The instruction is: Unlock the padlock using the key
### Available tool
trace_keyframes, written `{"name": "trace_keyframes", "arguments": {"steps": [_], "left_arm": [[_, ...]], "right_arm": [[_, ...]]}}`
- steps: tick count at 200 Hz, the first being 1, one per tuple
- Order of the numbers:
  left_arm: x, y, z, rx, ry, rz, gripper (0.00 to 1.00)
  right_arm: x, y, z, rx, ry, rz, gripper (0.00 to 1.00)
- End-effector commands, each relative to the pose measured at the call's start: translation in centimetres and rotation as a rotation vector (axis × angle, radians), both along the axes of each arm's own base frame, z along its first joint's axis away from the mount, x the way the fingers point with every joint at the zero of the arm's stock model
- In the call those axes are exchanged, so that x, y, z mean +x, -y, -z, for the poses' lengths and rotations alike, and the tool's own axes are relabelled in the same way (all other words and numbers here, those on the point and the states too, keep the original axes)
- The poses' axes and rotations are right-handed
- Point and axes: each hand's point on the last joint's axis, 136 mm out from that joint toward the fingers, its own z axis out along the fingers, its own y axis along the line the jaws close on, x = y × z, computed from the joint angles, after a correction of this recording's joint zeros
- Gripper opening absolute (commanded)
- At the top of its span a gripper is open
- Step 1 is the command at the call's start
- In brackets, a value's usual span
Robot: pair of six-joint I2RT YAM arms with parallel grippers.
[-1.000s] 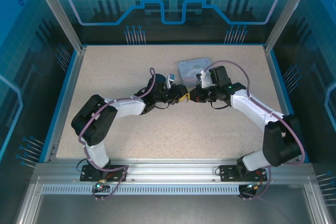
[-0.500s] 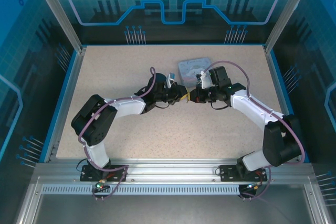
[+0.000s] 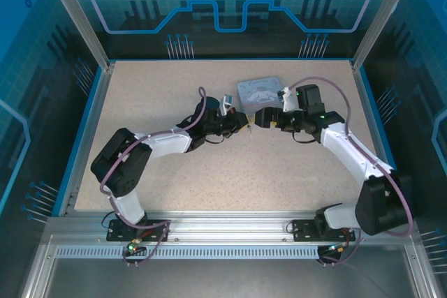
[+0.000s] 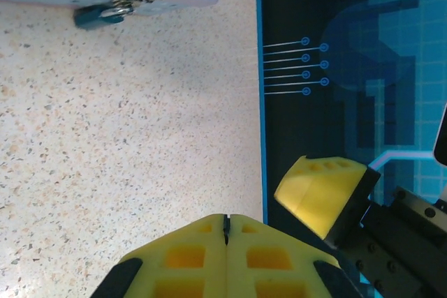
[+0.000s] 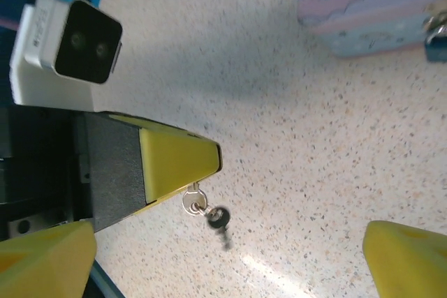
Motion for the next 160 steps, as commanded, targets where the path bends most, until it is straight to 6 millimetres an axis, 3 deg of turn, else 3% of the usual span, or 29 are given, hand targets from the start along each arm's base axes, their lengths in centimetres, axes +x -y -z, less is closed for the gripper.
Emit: {"name": "trace_keyframes", "arguments": {"steps": [1,40,44,77,109,160], "left_arm": [[0.6,-0.9,-3.5,-0.017,0.146,-0.029,0.0],[1.2,-1.9,-5.7,-0.062,0.22,-0.115,0.0],[1.3,-2.0,-5.9,-0.074,0.228,-0.129,0.0],[2.0,-3.2,-7.5,-0.154,0.279,-0.239,0.0],[2.4,-3.8,-8.3,-0.226,0.303,-0.322,0.0],[3.0,-3.5,-8.3,-0.294,0.279,-0.377,0.0]], "right_arm": [[-0.2,0.8,-1.3,0.055,0.013,0.067,1.0],[2.4,1.2,-3.4,0.32,-0.013,0.162,1.0],[2.3,1.1,-2.5,0.339,-0.036,0.167,1.0],[4.0,-0.1,-3.9,0.563,0.001,0.193,0.79],[5.0,-1.8,-4.8,0.665,0.031,0.202,0.58],[5.0,-4.8,-5.3,0.684,0.045,0.176,0.47]]}}
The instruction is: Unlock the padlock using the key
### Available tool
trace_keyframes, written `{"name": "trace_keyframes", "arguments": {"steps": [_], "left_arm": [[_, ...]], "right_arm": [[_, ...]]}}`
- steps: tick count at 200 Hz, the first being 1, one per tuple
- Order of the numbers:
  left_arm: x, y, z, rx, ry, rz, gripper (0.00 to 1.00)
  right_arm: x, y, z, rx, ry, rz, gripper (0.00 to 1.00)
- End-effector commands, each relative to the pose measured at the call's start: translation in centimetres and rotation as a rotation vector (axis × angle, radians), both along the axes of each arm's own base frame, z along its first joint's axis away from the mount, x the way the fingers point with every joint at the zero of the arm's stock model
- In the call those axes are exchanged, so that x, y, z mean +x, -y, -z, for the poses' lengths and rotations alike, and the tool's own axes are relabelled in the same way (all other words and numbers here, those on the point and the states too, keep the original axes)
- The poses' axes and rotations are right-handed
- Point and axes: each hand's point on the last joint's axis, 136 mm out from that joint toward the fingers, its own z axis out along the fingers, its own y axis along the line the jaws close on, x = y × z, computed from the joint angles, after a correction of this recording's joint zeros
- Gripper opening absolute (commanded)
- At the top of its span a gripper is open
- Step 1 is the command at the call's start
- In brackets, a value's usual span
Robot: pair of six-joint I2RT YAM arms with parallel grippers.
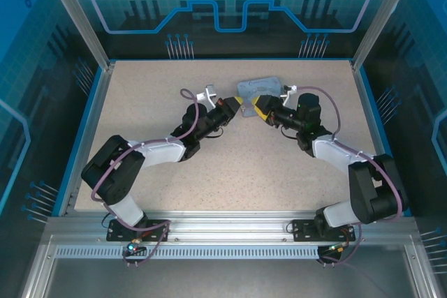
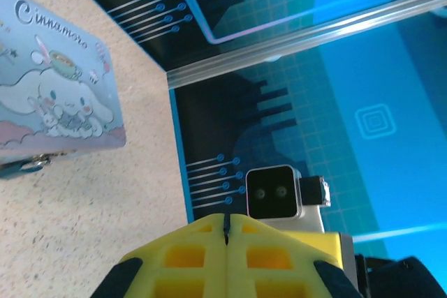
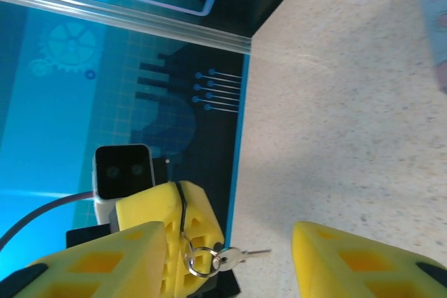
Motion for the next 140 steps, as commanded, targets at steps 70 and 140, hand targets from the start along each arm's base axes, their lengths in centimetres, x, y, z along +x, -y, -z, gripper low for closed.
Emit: {"name": "trace_keyframes", "arguments": {"steps": [70,140], "left_arm": [[0.6,-0.1,-0.4,-0.105,-0.007,-0.09,0.0],[0.7,-0.2,-0.4,-0.124,-0.014,-0.115,0.0]], "right_arm": [[0.2,-2.8,-2.1,0.076,0.078,-0.015,0.39],[0.3,-3.5,-1.7,0.077,0.07,-0.025,0.32]]}}
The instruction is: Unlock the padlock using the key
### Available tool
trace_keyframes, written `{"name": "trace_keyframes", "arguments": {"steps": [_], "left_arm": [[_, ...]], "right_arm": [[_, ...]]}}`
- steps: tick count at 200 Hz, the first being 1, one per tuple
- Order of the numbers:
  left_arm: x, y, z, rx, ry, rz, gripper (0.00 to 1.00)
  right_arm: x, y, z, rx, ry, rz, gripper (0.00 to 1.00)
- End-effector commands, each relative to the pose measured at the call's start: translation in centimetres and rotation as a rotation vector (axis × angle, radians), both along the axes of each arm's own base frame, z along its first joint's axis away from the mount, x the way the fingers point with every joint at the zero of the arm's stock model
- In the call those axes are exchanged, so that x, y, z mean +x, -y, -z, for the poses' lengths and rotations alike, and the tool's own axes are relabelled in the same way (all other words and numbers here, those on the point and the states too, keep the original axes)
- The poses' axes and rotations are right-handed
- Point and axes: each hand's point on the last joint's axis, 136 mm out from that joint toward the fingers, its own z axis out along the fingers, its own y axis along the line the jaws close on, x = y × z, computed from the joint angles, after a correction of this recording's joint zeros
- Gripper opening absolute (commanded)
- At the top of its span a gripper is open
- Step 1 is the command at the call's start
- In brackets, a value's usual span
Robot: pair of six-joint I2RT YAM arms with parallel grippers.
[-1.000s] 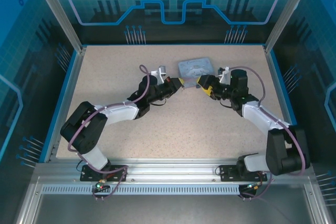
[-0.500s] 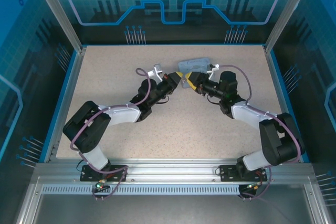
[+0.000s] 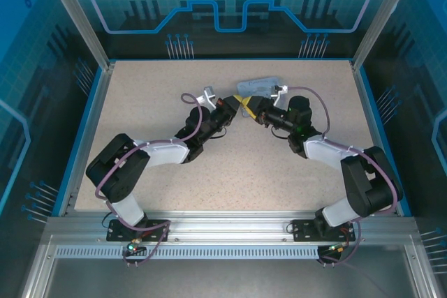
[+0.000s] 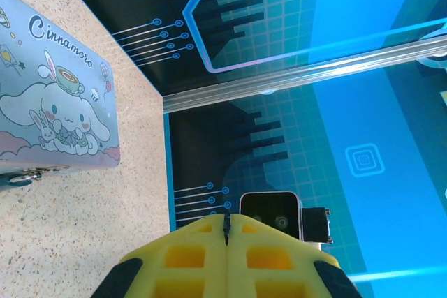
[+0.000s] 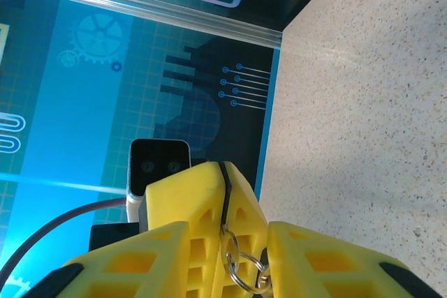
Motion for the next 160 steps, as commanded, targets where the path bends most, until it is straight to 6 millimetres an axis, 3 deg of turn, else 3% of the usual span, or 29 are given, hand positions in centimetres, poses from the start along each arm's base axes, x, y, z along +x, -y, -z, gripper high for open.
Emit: {"name": "trace_keyframes", "arguments": {"steps": [1,94,160], "left_arm": [[-0.04,0.02,-0.73,-0.049,0.024,-0.023,0.0],[0.23,0.06,-0.31,-0.061,0.014,-0.051,0.0],[0.51,-0.38,-0.23,-0.058,0.019,-0.089,0.0]], "right_arm": [[0.33,-0.6,-1.04,0.017,0.036,-0.002,0.32],[0.54,-0.85,-0.83,0.02,0.025,-0.004,0.21],[0.31,-1.08,-0.95,0.026,0.024,-0.014,0.22]]}}
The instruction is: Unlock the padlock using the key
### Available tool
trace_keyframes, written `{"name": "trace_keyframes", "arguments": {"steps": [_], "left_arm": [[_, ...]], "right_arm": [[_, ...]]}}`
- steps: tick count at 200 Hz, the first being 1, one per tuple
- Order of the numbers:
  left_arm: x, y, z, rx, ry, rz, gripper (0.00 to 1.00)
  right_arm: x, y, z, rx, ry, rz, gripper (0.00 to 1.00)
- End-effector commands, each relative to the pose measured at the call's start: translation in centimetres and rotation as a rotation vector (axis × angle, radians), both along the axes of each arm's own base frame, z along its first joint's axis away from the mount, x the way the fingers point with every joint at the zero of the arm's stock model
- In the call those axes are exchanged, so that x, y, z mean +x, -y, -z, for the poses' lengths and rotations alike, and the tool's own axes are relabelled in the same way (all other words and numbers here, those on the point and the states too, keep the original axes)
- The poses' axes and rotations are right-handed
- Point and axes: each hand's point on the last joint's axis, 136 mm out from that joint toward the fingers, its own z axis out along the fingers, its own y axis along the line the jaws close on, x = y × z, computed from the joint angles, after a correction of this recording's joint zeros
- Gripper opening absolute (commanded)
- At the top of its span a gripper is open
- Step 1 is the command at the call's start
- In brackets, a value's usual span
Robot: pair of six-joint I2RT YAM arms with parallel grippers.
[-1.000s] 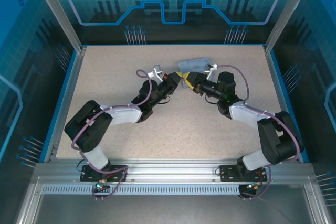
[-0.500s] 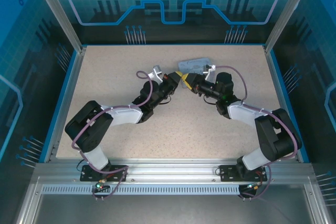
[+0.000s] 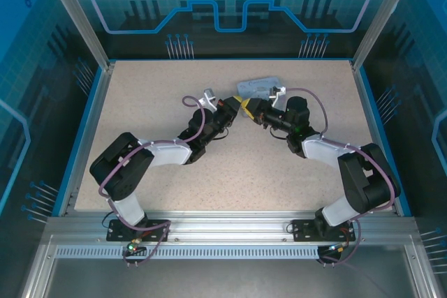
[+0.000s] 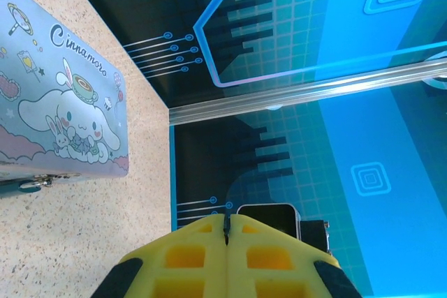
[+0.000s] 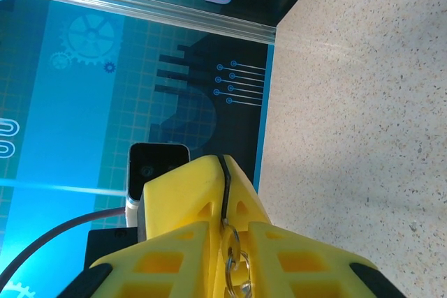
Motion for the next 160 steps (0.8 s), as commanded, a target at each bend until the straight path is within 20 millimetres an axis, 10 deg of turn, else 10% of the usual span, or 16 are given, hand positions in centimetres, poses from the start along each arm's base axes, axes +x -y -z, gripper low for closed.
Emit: {"name": "trace_keyframes", "arguments": {"steps": [1,160], "left_arm": [[0.1,-0.3,-1.1,-0.039,0.038,-0.033,0.0],[-0.3,-0.4,-1.0,-0.042,0.044,-0.033,0.0]], "right_arm": [[0.1,-0.7,-1.9,0.025,0.056,-0.01,0.22],[1.2,-1.0,-1.8,0.022,0.046,-0.002,0.11]]}}
